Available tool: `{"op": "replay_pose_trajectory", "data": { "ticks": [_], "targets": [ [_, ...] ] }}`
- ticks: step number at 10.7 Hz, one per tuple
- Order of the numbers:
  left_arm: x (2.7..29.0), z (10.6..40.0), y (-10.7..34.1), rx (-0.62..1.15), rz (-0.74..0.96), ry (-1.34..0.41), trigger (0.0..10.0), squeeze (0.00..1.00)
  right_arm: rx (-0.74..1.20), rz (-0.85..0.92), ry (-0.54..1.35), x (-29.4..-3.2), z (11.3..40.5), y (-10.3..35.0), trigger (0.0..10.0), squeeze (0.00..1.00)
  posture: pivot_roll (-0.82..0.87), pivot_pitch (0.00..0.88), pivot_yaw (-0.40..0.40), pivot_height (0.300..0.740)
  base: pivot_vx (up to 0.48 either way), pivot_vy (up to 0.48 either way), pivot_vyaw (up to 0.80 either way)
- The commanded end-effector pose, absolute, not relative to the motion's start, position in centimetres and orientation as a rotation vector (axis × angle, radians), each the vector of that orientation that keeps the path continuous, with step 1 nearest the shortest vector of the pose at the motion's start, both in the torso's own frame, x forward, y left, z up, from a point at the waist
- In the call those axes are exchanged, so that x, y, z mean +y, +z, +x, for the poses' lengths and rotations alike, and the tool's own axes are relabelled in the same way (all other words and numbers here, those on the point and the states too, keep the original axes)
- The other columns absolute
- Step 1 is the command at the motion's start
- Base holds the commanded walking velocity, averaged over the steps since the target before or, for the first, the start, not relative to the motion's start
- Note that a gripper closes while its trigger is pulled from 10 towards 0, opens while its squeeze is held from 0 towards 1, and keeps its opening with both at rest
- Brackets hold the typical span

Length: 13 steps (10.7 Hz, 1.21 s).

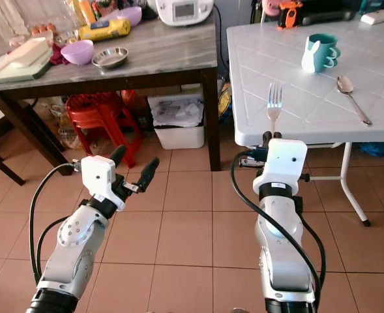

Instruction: Setting the table

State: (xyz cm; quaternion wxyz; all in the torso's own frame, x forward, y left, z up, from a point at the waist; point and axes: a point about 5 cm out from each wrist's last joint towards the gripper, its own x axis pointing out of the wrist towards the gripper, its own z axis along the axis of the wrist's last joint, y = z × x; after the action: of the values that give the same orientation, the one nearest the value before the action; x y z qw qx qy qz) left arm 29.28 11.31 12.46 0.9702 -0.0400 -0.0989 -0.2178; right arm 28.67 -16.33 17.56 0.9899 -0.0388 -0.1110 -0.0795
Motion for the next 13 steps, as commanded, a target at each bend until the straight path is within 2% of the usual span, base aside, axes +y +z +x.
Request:
{"op": "replay_pose_trajectory", "data": {
  "ticks": [1,12,13],
  "targets": [
    [11.79,29.13,12.63,-0.208,-0.060,-0.440,10.0,0.00,-0.238,-0.074,-0.145,-15.85,28.67,17.78,10.0,0.00,-0.09,0.101,0.145,0.740,0.289,0.000,0.00],
    [11.46,28.81,12.21,-0.187,-0.067,-0.456,10.0,0.00,-0.234,-0.087,-0.144,-16.07,28.52,17.57,10.0,0.00,-0.09,0.105,0.143,0.740,0.409,0.000,0.00],
    [11.84,28.92,11.98,-0.172,-0.072,-0.425,10.0,0.00,-0.232,-0.088,-0.144,-16.10,28.43,17.47,10.0,0.00,-0.09,0.103,0.142,0.740,0.000,0.000,0.00]
  ]
}}
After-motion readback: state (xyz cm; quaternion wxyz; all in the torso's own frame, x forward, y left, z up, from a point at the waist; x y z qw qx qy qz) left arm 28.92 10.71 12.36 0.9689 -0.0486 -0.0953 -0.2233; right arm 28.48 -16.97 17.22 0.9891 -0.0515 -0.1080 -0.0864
